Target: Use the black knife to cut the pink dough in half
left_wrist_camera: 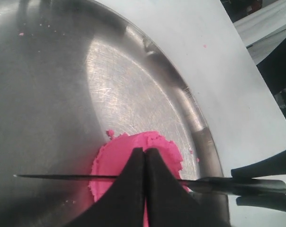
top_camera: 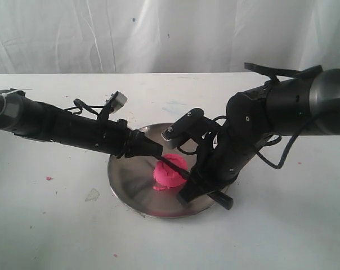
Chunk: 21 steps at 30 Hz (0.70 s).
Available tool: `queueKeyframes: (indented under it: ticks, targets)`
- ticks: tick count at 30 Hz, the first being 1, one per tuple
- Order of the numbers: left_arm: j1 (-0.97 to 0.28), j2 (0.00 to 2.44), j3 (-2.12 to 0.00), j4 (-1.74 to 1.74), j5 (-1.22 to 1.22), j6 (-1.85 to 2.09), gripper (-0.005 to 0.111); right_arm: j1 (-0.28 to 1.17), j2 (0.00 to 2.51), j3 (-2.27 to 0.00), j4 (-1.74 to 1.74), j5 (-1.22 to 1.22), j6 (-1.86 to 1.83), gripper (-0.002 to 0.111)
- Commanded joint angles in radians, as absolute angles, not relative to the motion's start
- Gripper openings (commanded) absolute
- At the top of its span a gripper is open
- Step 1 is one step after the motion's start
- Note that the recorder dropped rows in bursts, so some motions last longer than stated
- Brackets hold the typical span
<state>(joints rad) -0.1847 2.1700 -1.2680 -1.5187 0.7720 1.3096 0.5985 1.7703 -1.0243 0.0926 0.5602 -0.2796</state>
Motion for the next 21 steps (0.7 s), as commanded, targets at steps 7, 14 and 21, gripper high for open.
queueKeyframes:
  ticks: [7, 14, 21]
  targets:
    - [-0.187, 2.178, -1.269, -1.494, 0.733, 1.308, 0.0, 0.586, 1.812, -1.026, 0.079, 0.546, -0.277, 0.0]
    - [-0.187, 2.222, -1.269, -1.479, 0.727, 1.308, 0.0, 0.586, 1.765, -1.026, 0.079, 0.548, -0.277, 0.0]
    - [-0.182, 2.221, -1.271, -1.479, 0.735, 1.308, 0.0, 0.586, 1.773, -1.026, 0.079, 0.533, -0.277, 0.0]
